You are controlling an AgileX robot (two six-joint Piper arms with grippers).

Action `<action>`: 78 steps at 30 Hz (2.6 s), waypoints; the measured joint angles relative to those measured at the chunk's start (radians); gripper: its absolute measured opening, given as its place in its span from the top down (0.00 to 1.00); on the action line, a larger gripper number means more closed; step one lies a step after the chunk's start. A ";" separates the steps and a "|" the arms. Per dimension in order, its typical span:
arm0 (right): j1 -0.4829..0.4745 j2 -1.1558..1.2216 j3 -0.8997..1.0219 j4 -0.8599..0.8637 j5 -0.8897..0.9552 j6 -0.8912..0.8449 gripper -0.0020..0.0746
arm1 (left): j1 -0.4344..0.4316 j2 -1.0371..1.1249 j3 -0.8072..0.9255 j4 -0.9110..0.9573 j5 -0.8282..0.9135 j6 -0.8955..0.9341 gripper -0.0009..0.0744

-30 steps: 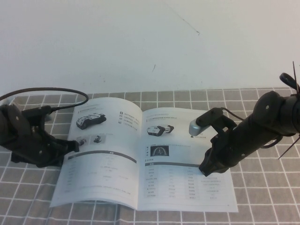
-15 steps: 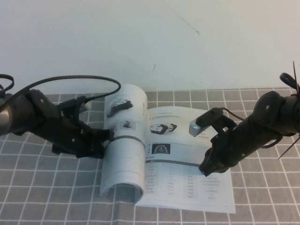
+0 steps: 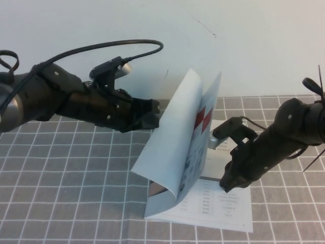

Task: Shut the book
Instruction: 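Close the open booklet and leave it lying on the table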

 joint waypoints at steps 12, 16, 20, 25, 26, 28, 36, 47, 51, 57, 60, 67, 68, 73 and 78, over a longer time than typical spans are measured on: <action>0.000 -0.229 0.004 -0.527 0.046 0.395 0.98 | 0.000 -0.114 -0.023 -0.288 0.057 0.223 0.34; -0.002 -0.308 0.008 -0.626 0.050 0.481 0.98 | 0.002 -0.169 -0.023 -0.312 0.063 0.255 0.50; -0.002 -0.385 0.008 -0.488 0.040 0.443 0.98 | 0.022 -0.251 -0.023 -0.236 0.063 0.270 0.85; 0.010 -0.364 0.008 -0.159 0.016 0.183 0.98 | 0.035 -0.367 -0.023 0.019 0.037 0.151 0.97; 0.012 -0.339 0.008 -0.110 0.005 0.149 0.98 | 0.036 -0.392 -0.023 0.092 0.037 0.103 0.97; 0.014 -0.276 0.008 -0.060 -0.017 0.116 0.98 | 0.038 -0.443 -0.023 0.244 0.046 0.015 0.98; 0.014 -0.020 0.008 -0.024 -0.096 0.028 0.98 | 0.038 -0.663 0.051 0.699 0.098 -0.271 0.99; 0.014 -0.024 0.006 -0.083 -0.077 0.022 0.98 | 0.038 -1.090 0.338 0.773 0.053 -0.400 0.99; 0.014 -0.170 0.010 -0.101 -0.107 0.022 0.98 | 0.038 -1.229 0.460 0.786 0.045 -0.380 0.99; 0.015 -0.472 0.010 -0.167 -0.122 0.054 0.98 | 0.038 -1.359 0.648 0.830 0.000 -0.360 0.99; 0.015 -0.625 0.010 -0.299 -0.075 0.168 0.98 | 0.038 -1.418 0.739 0.899 -0.064 -0.360 0.99; 0.015 -0.929 0.064 -0.584 0.141 0.439 0.98 | 0.038 -1.478 0.881 1.048 -0.120 -0.380 0.99; 0.015 -0.976 0.093 -0.604 0.165 0.457 0.98 | 0.038 -1.478 0.891 1.052 -0.115 -0.383 0.99; 0.015 -1.209 0.290 -0.625 0.236 0.507 0.98 | 0.038 -1.478 0.938 1.057 -0.091 -0.390 0.99; 0.015 -1.437 0.547 -0.616 0.242 0.572 0.98 | 0.038 -1.478 0.955 1.058 -0.078 -0.393 0.99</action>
